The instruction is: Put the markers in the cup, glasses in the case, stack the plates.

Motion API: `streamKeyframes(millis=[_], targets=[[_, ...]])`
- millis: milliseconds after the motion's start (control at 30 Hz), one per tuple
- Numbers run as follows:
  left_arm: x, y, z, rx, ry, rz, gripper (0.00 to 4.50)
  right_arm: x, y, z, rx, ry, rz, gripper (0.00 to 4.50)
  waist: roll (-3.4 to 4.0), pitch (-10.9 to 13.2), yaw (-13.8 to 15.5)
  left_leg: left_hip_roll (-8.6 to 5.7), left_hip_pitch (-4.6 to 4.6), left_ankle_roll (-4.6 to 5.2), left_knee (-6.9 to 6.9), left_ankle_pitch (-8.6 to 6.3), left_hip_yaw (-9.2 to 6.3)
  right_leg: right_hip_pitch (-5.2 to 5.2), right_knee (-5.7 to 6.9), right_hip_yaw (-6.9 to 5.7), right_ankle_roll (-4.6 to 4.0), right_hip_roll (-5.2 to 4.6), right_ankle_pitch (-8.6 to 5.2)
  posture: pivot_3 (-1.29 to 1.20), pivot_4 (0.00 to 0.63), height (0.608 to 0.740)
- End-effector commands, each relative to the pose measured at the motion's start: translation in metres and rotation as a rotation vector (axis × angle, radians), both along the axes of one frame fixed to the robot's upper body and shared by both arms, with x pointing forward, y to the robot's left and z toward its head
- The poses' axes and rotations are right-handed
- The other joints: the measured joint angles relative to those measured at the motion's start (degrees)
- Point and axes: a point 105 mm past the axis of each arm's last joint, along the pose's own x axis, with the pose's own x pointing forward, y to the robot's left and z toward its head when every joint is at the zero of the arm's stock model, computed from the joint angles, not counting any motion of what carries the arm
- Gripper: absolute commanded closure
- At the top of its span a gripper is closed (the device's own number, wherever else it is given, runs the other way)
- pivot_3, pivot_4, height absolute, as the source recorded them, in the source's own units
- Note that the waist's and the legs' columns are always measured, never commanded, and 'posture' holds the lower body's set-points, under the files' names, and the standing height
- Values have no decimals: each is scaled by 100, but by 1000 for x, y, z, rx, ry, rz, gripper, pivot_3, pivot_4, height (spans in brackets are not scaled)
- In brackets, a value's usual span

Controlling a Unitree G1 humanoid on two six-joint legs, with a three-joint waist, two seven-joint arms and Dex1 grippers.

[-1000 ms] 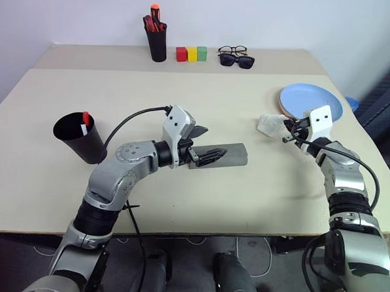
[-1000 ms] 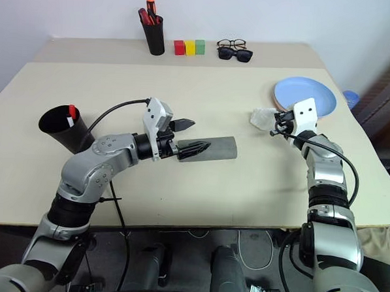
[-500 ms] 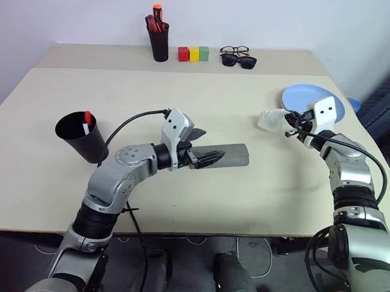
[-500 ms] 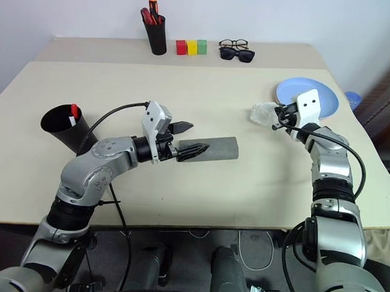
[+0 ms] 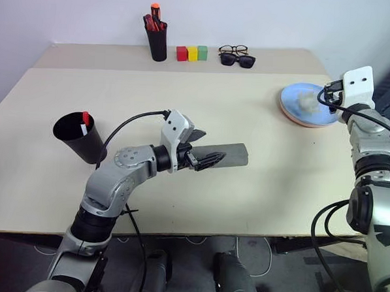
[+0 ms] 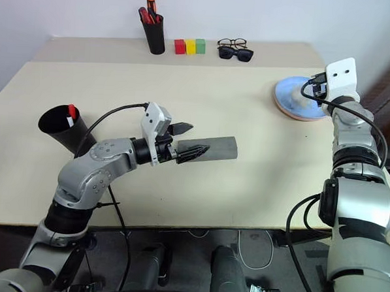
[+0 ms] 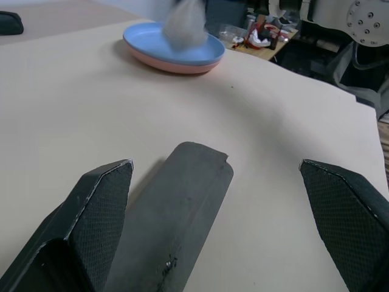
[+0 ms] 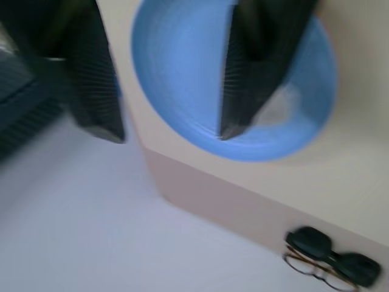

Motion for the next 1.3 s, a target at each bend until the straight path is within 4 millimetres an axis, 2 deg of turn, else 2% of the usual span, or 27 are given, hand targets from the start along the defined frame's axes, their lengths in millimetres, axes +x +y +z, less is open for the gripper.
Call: streamKeyframes(millis=[33,167,233,333,367,500,633,733,867,1033,1300], targets=[[-2,6,12,-17,-41,25,0,-2,-2,29,-53,-86,-6,2138,0,0,0,0,0,0,1,0,0,0,0,0,0,0,0,0,150,740],[-4,8,14,-37,-65,33,0,-5,2,24,-25,-74,81,2138,0,0,0,0,0,0,1,0,0,1,0,0,0,0,0,0,150,740],[-3,11,21,-76,-148,78,0,-9,5,20,-17,-71,151,2138,0,0,2,0,0,0,0,0,0,2,0,0,1,0,0,0,150,740],[-1,17,26,-108,-280,157,0,-20,11,15,-7,-82,278,2138,0,0,18,0,0,0,1,0,-1,4,-3,-1,2,0,1,0,150,740],[-3,20,22,-106,-257,139,0,-25,14,11,8,-69,326,2138,-1,0,28,0,0,0,2,0,0,5,-2,-1,2,0,1,0,150,740],[-6,34,14,-140,-179,97,0,-63,28,-3,47,8,505,2138,2,-1,55,0,0,1,4,0,-1,5,2,-1,2,0,0,0,150,740],[-10,55,6,-142,-146,119,0,-106,39,-22,104,100,609,2138,4,-2,77,1,0,1,7,-1,-2,4,6,-1,2,0,-1,0,150,740],[-19,73,0,-121,-140,150,0,-134,40,-35,125,157,643,2138,3,-3,53,4,2,1,9,-2,-1,5,5,-1,0,-1,-2,0,150,740],[-36,94,-9,-74,-114,194,0,-158,38,-43,151,195,634,2138,3,-3,44,10,3,0,10,-3,2,4,3,-1,-10,-2,-8,0,150,740],[-52,102,-14,-32,-90,196,0,-172,40,-57,151,243,626,2138,2,-3,79,12,-2,-6,10,-7,5,0,-4,-4,-13,-13,-13,0,150,740],[-59,103,-17,-15,-51,148,0,-176,41,-75,141,299,607,2138,1,-4,180,11,-13,-19,7,-16,11,-3,-32,-6,-20,-21,-10,0,150,740]])
